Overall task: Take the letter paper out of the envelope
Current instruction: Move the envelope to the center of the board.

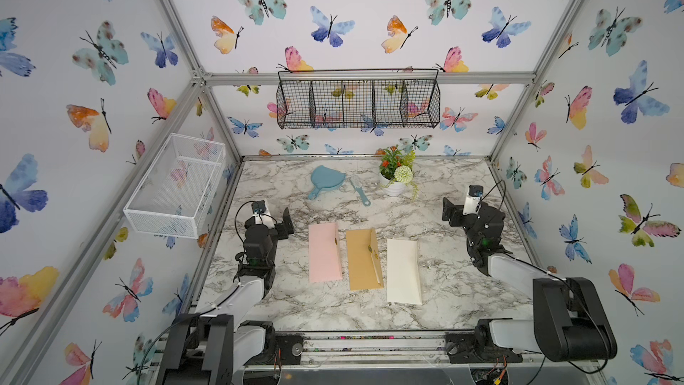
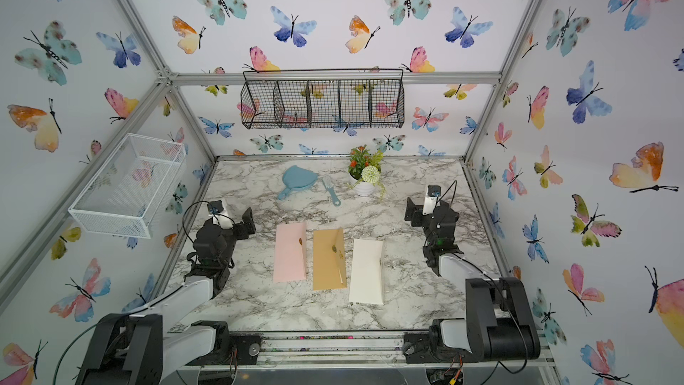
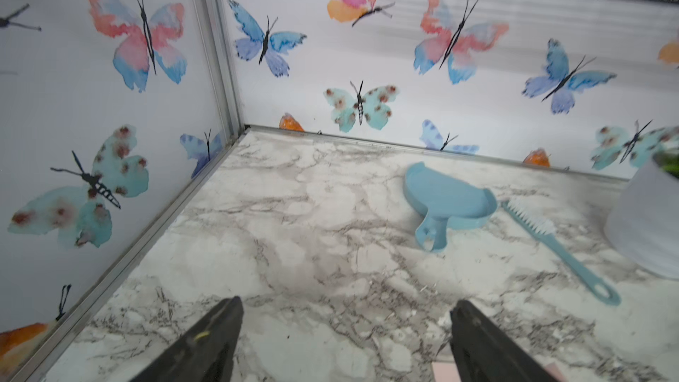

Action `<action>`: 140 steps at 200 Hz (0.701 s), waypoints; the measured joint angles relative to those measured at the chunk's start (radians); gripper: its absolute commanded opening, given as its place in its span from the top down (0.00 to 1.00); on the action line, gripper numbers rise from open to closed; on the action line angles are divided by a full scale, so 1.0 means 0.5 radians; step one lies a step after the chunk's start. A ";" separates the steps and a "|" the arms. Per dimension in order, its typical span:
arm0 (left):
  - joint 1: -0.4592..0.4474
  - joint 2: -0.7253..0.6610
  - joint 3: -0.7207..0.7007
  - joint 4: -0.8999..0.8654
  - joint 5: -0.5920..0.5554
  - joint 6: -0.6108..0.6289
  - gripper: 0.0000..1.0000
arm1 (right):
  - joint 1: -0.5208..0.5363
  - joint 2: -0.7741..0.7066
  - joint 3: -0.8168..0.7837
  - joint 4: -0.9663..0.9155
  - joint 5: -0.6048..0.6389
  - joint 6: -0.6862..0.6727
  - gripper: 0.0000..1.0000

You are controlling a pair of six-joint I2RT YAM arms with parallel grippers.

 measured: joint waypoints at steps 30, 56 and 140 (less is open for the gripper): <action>-0.004 -0.139 0.230 -0.436 0.234 -0.356 0.12 | 0.542 -0.285 0.417 -0.571 -0.037 0.194 0.35; -0.012 -0.165 0.175 -0.768 0.446 -0.607 0.13 | 1.202 -0.286 0.592 -0.926 -0.031 0.380 0.52; -0.020 -0.401 0.048 -1.296 0.723 -0.870 0.13 | 2.024 0.560 0.947 -1.409 0.293 0.713 0.47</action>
